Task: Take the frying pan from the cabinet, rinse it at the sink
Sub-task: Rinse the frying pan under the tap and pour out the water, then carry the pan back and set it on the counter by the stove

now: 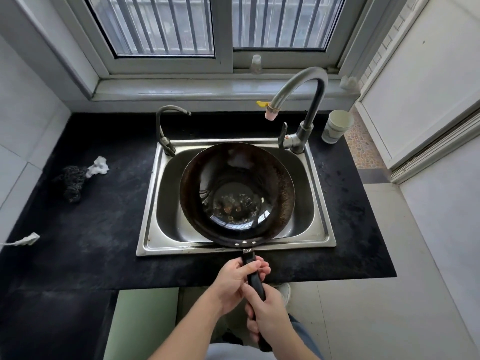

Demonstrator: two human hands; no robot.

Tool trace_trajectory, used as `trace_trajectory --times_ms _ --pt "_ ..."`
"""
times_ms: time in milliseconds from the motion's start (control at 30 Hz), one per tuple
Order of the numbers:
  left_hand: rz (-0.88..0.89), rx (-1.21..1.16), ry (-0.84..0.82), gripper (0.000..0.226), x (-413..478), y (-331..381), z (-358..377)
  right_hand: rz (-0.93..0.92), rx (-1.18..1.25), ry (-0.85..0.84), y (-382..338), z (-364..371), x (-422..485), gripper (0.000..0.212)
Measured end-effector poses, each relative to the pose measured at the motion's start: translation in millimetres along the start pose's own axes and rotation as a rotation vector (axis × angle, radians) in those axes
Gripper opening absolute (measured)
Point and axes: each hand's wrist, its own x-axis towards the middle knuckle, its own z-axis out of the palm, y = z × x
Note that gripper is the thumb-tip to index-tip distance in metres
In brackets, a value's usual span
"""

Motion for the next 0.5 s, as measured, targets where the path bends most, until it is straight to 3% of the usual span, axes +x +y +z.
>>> trace_trajectory --times_ms 100,267,500 --pt "0.049 -0.018 -0.013 0.027 -7.7 -1.7 8.9 -0.015 -0.052 -0.002 -7.3 -8.2 -8.7 0.036" --pt "0.145 -0.057 -0.045 0.020 -25.4 5.5 29.7 -0.096 -0.076 -0.073 -21.2 -20.8 -17.4 0.027" --pt "0.310 -0.154 0.064 0.014 -31.3 1.8 71.3 -0.128 -0.197 -0.231 -49.1 -60.5 -12.4 0.026"
